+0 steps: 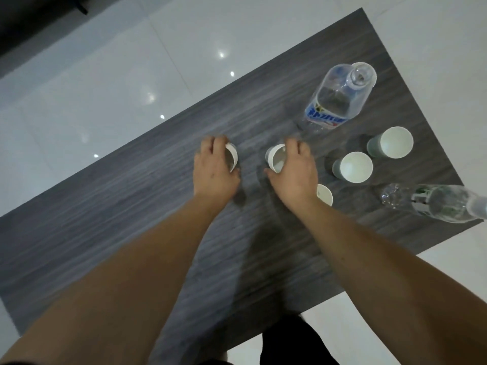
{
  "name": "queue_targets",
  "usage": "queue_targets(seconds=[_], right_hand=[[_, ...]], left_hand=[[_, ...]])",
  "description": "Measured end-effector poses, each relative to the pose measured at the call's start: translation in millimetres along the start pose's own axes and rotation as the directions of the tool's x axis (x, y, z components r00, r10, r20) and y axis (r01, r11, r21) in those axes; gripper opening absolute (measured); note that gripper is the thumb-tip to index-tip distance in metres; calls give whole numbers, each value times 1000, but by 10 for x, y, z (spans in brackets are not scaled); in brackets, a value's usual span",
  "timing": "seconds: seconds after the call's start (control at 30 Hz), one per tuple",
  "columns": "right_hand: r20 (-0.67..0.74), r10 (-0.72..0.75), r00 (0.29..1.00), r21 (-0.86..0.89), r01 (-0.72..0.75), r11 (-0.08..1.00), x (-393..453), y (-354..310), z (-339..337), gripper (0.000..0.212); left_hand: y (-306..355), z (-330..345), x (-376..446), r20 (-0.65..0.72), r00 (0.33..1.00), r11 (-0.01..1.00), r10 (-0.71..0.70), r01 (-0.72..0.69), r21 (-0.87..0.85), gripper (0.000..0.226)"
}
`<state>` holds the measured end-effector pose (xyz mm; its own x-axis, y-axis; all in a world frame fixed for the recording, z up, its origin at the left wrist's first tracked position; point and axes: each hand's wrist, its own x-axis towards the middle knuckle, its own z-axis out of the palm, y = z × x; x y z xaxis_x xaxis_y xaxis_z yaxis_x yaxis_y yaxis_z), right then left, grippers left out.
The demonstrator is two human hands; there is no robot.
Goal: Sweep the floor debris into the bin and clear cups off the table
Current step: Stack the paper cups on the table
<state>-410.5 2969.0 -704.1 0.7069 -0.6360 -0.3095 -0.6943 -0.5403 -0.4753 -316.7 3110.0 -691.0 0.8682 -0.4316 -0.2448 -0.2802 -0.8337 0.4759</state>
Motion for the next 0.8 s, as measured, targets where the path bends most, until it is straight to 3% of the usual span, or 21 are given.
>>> queue_targets(seconds=[0.13, 0.3, 0.5, 0.67, 0.8], right_hand=[[29, -54, 998, -10, 54, 998, 5, -51, 152, 64], [111, 31, 993, 47, -37, 998, -327, -26, 108, 69], [72, 103, 992, 131, -112, 985, -819, 45, -254, 68], [-124, 172, 977, 165, -150, 975, -1083, 147, -726, 64], [-262, 259, 930, 185, -215, 959, -1116, 400, -1008, 74]], left_hand=[[-1, 103, 91, 44, 999, 998, 29, -32, 50, 59], [88, 43, -44, 157, 987, 996, -18, 4, 92, 55], [243, -177, -467, 191, 980, 993, 53, -71, 90, 57], [570, -300, -798, 198, 970, 990, 139, -137, -24, 61], [865, -234, -949, 177, 957, 968, 230, -207, -139, 59]])
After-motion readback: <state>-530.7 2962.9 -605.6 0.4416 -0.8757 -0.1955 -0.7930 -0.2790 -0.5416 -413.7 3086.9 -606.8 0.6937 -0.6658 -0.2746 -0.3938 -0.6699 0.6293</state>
